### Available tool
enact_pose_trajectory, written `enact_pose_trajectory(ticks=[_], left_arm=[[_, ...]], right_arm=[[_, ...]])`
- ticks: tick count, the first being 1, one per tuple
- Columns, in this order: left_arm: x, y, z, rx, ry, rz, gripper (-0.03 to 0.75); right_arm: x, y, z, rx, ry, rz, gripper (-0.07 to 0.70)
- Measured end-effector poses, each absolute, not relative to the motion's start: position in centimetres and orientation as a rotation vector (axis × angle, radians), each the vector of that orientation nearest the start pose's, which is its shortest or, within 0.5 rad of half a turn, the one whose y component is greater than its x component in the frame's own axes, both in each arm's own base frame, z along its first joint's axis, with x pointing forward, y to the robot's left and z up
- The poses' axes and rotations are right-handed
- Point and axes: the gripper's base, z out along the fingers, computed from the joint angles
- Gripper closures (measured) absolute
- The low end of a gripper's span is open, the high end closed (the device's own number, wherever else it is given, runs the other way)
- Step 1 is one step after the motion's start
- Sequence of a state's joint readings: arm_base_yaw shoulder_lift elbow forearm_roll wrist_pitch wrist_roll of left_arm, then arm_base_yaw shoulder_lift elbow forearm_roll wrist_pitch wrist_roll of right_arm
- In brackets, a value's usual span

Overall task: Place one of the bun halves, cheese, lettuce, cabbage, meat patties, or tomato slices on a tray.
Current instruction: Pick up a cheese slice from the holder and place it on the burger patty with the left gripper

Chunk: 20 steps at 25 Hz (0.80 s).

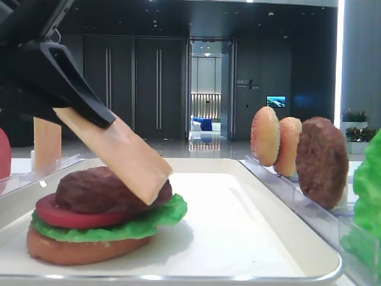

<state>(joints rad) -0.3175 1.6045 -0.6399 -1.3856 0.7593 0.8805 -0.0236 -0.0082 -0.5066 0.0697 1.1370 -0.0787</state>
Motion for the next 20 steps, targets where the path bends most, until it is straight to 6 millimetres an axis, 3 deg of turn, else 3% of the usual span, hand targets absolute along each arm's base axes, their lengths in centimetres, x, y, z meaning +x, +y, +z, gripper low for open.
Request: enact_pose_trajectory(ticks=[20], left_arm=[[22.4, -13.4, 17.5, 0.129, 2.709, -1.126, 0.69]], right_arm=[[-1.0, 0.6, 27.3, -0.065, 2.103, 0.023, 0.395]])
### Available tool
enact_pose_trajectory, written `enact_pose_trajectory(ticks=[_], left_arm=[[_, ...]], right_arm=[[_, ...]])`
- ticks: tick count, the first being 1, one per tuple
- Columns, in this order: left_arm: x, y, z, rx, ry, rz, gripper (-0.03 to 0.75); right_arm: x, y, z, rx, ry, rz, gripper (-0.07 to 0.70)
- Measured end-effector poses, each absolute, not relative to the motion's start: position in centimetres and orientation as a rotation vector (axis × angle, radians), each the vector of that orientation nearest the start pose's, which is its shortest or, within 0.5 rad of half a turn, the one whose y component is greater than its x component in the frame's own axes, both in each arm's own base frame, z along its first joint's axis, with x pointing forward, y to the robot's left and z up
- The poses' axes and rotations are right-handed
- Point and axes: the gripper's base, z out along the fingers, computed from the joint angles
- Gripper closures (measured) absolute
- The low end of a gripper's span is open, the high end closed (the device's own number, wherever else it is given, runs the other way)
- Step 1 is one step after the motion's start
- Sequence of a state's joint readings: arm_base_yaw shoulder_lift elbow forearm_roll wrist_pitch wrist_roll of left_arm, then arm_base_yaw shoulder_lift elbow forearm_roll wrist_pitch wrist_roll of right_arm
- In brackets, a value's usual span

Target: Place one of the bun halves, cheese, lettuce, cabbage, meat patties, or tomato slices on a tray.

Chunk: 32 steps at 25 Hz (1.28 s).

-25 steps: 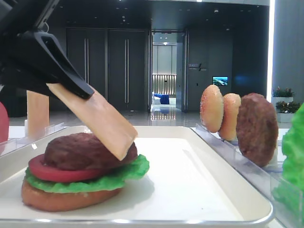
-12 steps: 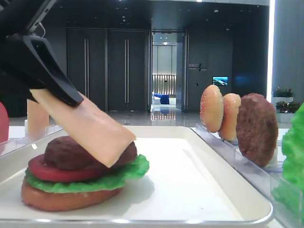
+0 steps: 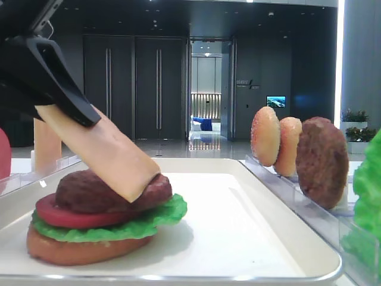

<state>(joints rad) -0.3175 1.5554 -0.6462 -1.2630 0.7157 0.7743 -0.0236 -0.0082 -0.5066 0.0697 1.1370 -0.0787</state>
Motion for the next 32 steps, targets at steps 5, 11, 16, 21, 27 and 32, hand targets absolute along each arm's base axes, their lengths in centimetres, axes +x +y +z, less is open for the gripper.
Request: enact_pose_trajectory(ticks=[5, 11, 16, 21, 27, 32], left_arm=[[22.4, -13.3, 17.4, 0.135, 2.714, -1.115, 0.636], [22.5, -13.1, 17.3, 0.097, 2.733, -1.076, 0.419], [23.3, -12.7, 17.7, 0.059, 2.733, -1.055, 0.343], [24.5, -11.1, 18.5, 0.015, 2.763, -1.001, 0.279], [24.9, -10.9, 19.0, 0.047, 2.768, -0.982, 0.199], [25.8, -11.2, 20.5, 0.094, 2.727, -1.001, 0.195]], right_arm=[[-1.0, 0.6, 27.3, -0.065, 2.103, 0.023, 0.395], [-1.0, 0.6, 27.3, -0.065, 2.103, 0.023, 0.395], [-1.0, 0.6, 27.3, -0.065, 2.103, 0.023, 0.395], [-1.0, 0.6, 27.3, -0.065, 2.103, 0.023, 0.395], [-1.0, 0.6, 27.3, -0.065, 2.103, 0.023, 0.395], [-1.0, 0.6, 27.3, -0.065, 2.103, 0.023, 0.395]])
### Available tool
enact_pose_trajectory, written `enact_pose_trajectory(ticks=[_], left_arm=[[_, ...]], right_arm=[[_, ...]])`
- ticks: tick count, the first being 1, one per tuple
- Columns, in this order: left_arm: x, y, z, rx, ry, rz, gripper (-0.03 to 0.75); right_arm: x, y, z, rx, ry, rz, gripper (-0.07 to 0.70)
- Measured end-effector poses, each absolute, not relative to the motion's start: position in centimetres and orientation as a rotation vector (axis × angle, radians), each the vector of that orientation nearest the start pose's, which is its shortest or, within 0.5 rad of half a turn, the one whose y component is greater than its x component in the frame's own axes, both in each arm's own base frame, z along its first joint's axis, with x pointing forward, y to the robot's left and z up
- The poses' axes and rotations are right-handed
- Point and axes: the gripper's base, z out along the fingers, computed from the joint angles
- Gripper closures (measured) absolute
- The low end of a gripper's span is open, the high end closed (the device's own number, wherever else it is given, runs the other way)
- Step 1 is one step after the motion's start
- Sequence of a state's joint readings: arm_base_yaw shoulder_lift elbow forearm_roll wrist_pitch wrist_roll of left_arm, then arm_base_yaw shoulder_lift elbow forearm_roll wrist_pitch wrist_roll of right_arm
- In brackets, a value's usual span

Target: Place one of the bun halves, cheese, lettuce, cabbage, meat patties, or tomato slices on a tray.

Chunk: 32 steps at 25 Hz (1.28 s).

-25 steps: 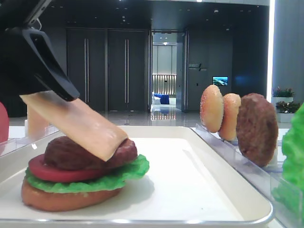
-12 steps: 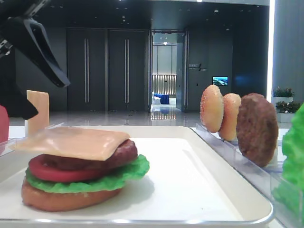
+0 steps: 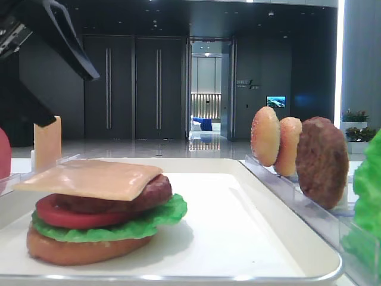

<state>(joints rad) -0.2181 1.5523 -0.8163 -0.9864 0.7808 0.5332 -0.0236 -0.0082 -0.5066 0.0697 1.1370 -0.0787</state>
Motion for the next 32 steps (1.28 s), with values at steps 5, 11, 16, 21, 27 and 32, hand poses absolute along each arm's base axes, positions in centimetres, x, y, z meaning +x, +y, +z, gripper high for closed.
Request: enact_pose_trajectory(ticks=[5, 11, 16, 21, 27, 32], left_arm=[[27.0, -11.2, 22.5, 0.203, 2.731, -0.926, 0.211], [28.2, -10.1, 25.8, 0.378, 2.833, -0.653, 0.301], [28.9, -8.1, 28.5, 0.442, 2.914, -0.374, 0.313], [29.5, -4.8, 29.1, 0.351, 2.942, -0.245, 0.314], [29.9, 0.8, 29.1, 0.091, 2.965, -0.113, 0.314], [29.7, 3.3, 29.0, -0.033, 2.976, -0.01, 0.314]], right_arm=[[-1.0, 0.6, 27.3, -0.065, 2.103, 0.023, 0.395], [-1.0, 0.6, 27.3, -0.065, 2.103, 0.023, 0.395], [-1.0, 0.6, 27.3, -0.065, 2.103, 0.023, 0.395], [-1.0, 0.6, 27.3, -0.065, 2.103, 0.023, 0.395], [-1.0, 0.6, 27.3, -0.065, 2.103, 0.023, 0.395], [-1.0, 0.6, 27.3, -0.065, 2.103, 0.023, 0.395]])
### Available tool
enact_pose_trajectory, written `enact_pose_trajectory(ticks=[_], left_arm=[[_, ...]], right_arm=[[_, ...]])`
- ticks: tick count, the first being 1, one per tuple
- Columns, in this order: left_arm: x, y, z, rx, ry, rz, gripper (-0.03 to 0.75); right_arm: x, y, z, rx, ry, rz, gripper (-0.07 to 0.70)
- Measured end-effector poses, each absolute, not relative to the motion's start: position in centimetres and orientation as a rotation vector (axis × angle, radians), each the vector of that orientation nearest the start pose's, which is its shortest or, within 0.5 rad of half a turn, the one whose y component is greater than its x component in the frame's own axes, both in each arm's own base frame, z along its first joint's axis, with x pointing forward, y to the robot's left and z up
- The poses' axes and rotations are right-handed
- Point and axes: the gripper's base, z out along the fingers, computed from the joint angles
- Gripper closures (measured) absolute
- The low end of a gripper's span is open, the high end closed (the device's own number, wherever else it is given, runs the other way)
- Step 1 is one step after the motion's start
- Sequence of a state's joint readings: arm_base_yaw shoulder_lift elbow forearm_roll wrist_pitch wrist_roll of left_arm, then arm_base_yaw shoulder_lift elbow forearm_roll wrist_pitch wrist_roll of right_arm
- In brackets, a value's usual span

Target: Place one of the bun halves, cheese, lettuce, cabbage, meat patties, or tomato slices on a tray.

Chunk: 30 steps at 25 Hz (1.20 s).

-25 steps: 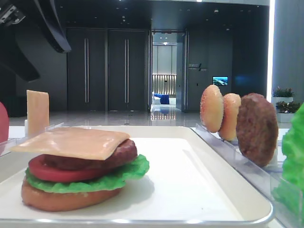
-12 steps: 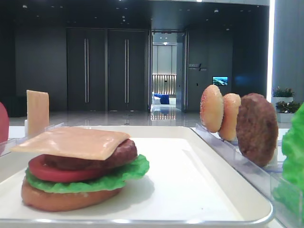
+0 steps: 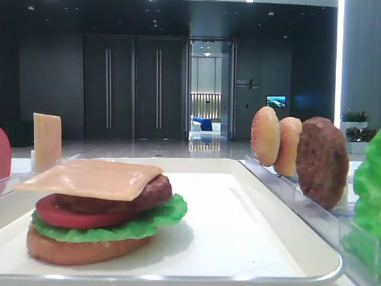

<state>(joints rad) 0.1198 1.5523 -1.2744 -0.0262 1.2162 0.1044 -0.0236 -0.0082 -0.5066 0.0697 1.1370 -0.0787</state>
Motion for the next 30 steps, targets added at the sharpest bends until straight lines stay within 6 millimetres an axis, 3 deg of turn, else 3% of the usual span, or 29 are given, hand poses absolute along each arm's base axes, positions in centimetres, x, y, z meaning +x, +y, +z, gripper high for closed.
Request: enact_pose_trajectory(ticks=[8, 13, 18, 26, 30], left_arm=[[29.5, 3.6, 29.3, -0.057, 2.969, 0.027, 0.314], [27.5, 3.4, 31.7, -0.056, 2.886, 0.038, 0.314], [23.3, 2.9, 33.3, -0.054, 2.82, 0.047, 0.314], [14.3, 1.8, 35.6, -0.05, 2.636, 0.078, 0.314], [10.0, 1.3, 35.6, -0.049, 2.532, 0.092, 0.315]], right_arm=[[-1.0, 0.6, 27.3, -0.065, 2.103, 0.023, 0.395], [-1.0, 0.6, 27.3, -0.065, 2.103, 0.023, 0.395], [-1.0, 0.6, 27.3, -0.065, 2.103, 0.023, 0.395], [-1.0, 0.6, 27.3, -0.065, 2.103, 0.023, 0.395], [-1.0, 0.6, 27.3, -0.065, 2.103, 0.023, 0.395]])
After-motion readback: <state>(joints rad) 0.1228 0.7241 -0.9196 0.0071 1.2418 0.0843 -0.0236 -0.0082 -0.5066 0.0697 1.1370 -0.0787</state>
